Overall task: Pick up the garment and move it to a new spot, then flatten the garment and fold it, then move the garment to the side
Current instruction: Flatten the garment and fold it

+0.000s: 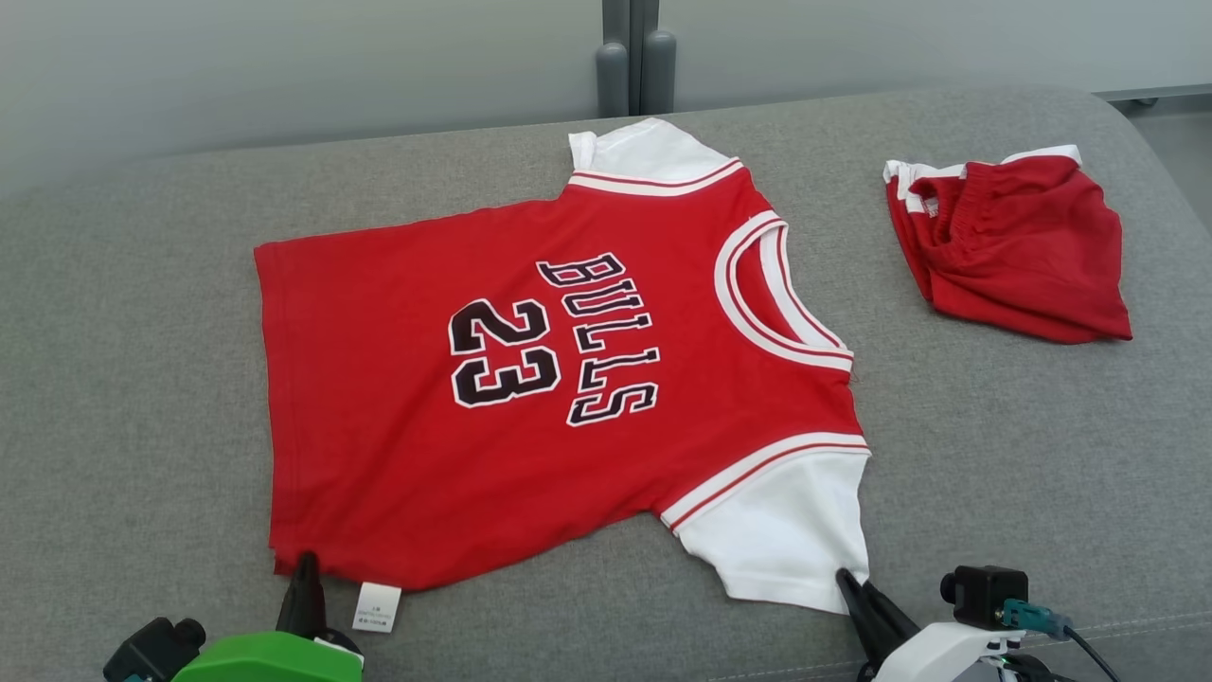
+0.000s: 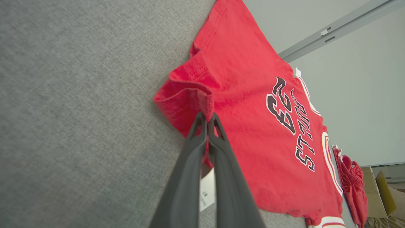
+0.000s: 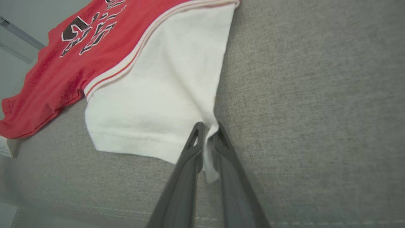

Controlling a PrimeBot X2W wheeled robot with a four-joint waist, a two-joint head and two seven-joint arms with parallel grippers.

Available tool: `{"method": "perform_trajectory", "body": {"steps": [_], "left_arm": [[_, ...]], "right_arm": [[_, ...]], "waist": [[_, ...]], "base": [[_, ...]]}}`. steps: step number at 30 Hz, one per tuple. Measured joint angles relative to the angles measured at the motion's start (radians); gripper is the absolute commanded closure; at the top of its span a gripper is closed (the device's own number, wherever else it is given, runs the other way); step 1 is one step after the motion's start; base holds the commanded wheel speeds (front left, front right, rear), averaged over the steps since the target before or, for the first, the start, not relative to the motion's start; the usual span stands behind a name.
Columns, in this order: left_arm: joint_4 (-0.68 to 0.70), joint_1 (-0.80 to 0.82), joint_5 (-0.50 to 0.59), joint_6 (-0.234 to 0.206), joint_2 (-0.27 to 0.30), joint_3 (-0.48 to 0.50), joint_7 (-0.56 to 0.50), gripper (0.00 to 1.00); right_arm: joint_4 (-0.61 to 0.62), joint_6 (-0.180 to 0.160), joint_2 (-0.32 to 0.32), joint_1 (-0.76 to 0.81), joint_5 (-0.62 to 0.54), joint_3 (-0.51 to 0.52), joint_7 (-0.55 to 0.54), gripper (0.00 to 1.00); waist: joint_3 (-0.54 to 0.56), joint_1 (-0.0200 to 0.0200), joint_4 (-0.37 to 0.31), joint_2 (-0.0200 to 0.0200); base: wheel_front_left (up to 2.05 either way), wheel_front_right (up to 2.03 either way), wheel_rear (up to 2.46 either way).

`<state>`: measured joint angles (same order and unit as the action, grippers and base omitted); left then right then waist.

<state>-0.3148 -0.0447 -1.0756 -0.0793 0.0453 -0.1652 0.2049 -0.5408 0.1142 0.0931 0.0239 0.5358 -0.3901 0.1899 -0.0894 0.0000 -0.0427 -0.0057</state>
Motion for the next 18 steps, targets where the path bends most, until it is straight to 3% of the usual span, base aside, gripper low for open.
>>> {"method": "perform_trajectory", "body": {"steps": [7,18], "left_arm": [[-0.006,0.000,0.000,0.000,0.000,0.006,0.009,1.00],[0.015,-0.001,0.021,0.002,0.000,0.017,0.017,1.00]], "right_arm": [[0.004,0.002,0.001,0.000,0.001,-0.001,0.017,1.00],[0.141,0.009,0.044,-0.056,0.023,0.041,0.044,1.00]], "waist": [[0.023,0.0000,-0.001,0.0001],[0.051,0.0000,-0.026,0.0000]], "base": [[0.00,0.00,0.00],[0.00,0.00,0.00]]}}
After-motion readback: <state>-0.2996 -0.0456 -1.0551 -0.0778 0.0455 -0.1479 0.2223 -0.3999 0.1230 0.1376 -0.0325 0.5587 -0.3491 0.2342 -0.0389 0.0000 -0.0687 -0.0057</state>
